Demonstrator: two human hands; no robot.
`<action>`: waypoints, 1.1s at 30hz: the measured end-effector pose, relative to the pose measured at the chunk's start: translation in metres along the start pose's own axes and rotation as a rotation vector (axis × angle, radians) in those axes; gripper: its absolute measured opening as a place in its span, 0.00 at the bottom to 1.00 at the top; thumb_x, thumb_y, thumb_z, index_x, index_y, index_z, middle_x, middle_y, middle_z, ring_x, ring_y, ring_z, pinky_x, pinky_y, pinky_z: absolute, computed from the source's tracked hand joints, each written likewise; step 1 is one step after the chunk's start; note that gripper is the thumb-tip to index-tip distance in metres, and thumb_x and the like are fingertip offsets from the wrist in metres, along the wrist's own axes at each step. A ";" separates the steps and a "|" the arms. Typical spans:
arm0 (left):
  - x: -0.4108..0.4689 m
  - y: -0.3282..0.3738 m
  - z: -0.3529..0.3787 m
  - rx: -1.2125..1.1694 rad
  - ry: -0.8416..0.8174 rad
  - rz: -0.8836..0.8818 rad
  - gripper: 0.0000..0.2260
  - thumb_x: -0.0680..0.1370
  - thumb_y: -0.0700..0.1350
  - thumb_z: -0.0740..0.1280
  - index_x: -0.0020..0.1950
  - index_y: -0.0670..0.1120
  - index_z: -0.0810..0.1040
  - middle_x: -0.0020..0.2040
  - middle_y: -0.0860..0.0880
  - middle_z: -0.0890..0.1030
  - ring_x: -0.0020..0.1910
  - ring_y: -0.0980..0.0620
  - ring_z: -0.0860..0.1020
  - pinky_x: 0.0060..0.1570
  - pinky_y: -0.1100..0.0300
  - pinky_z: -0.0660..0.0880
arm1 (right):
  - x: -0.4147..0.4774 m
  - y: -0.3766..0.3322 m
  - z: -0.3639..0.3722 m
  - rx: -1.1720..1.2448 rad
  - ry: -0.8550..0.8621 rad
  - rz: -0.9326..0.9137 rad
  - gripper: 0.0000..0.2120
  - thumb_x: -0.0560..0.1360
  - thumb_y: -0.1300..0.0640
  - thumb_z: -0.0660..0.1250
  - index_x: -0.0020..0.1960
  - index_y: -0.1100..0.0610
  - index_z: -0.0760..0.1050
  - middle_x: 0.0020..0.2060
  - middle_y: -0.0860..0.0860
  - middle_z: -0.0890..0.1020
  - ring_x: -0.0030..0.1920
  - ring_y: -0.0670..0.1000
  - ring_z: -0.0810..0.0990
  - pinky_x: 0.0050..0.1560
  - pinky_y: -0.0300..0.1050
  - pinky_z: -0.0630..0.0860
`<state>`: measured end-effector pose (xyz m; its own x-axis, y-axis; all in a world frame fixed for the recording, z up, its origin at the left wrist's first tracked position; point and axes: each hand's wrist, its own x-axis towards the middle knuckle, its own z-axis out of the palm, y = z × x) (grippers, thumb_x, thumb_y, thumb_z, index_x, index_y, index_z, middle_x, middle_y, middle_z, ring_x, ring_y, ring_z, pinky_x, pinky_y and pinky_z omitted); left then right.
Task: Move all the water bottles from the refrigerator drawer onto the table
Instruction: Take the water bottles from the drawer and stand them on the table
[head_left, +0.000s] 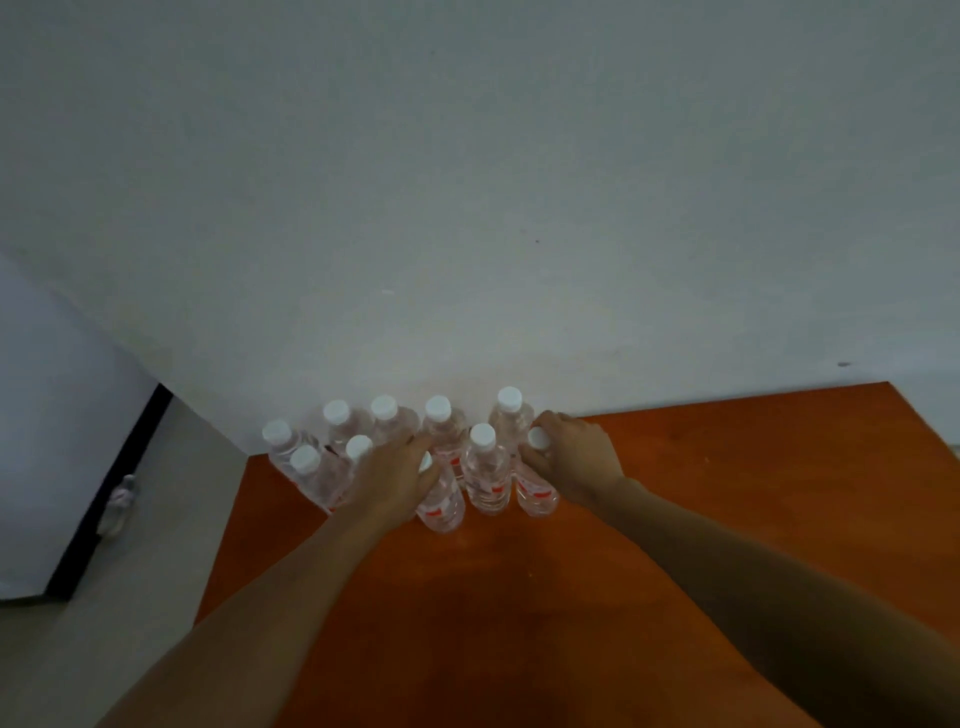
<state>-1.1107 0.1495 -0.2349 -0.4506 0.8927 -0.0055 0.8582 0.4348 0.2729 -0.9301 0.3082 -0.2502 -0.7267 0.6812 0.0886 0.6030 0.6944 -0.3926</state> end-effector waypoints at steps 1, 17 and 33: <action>0.004 -0.003 0.000 -0.001 -0.002 0.004 0.15 0.79 0.54 0.62 0.62 0.48 0.73 0.60 0.47 0.77 0.51 0.47 0.78 0.47 0.54 0.74 | 0.002 -0.002 0.002 0.003 0.015 0.009 0.15 0.77 0.43 0.63 0.53 0.54 0.73 0.43 0.49 0.80 0.37 0.46 0.76 0.36 0.37 0.69; -0.026 0.022 -0.053 -0.049 0.088 0.388 0.10 0.79 0.48 0.62 0.59 0.46 0.75 0.54 0.48 0.79 0.46 0.50 0.78 0.43 0.56 0.76 | -0.096 -0.039 -0.022 0.221 -0.030 0.559 0.29 0.76 0.51 0.67 0.73 0.53 0.61 0.53 0.51 0.79 0.40 0.47 0.79 0.37 0.40 0.75; -0.181 0.325 -0.003 0.081 -0.173 1.070 0.11 0.78 0.52 0.62 0.56 0.49 0.75 0.50 0.47 0.80 0.48 0.47 0.79 0.45 0.54 0.76 | -0.461 0.034 -0.149 0.058 0.196 1.043 0.22 0.76 0.47 0.66 0.68 0.51 0.69 0.58 0.51 0.78 0.52 0.50 0.79 0.53 0.45 0.78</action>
<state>-0.7514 0.1285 -0.1423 0.5757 0.8154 0.0607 0.8019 -0.5776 0.1526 -0.5254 0.0523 -0.1677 0.2095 0.9624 -0.1728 0.8769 -0.2631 -0.4022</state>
